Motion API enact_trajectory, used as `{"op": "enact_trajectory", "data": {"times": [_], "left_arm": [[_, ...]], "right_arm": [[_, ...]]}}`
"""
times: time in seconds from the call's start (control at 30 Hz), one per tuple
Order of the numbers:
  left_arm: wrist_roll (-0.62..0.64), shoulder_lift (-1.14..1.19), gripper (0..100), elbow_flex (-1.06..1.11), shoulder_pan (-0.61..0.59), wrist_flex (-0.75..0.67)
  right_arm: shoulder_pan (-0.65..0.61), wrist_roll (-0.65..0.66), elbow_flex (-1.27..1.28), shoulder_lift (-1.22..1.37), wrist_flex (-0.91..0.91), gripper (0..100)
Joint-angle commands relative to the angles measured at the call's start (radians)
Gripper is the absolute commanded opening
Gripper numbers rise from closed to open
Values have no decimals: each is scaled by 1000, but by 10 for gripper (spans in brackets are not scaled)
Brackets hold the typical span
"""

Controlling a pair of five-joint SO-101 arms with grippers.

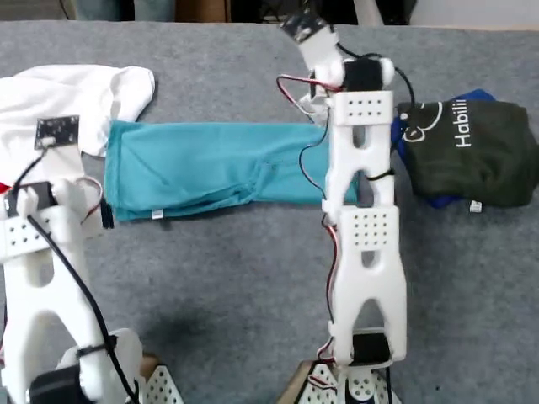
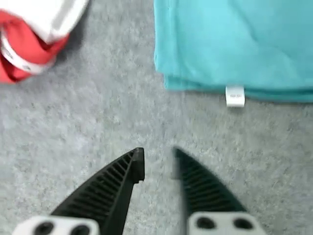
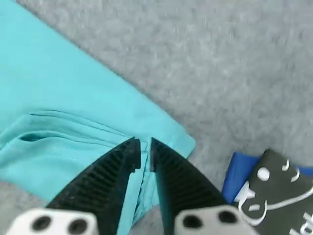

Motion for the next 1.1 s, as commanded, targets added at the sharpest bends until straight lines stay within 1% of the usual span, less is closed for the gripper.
{"op": "enact_trajectory", "data": {"times": [0.0,0.1,0.23,0.33,0.47,0.57,0.6,0.7,0.73,0.83,0.87,0.93,1.07], "left_arm": [[18,121,205,-174,19,0],[23,316,234,-331,24,8],[23,615,262,-565,15,28],[25,839,282,-802,15,135],[25,1123,285,-1150,7,298],[25,1326,282,-1382,1,385],[25,1390,280,-1440,-1,394],[23,1521,241,-1517,5,393],[23,1539,201,-1527,10,393],[17,1567,38,-1524,50,393],[17,1568,23,-1514,61,393],[17,1556,38,-1498,74,393],[20,1461,29,-1478,96,394]], "right_arm": [[12,-32,168,-159,8,15],[12,-31,366,-242,6,15],[6,-23,567,-325,3,15],[6,-25,645,-354,0,15],[5,-29,661,-355,0,15],[0,-29,657,-357,0,15],[-5,-29,657,-358,0,15],[-15,-31,657,-360,0,15],[-18,-31,657,-360,0,15],[-29,-34,657,-360,0,15],[-32,-48,656,-360,0,15],[-40,-69,654,-360,-3,15],[-49,-114,601,-358,-2,15]]}}
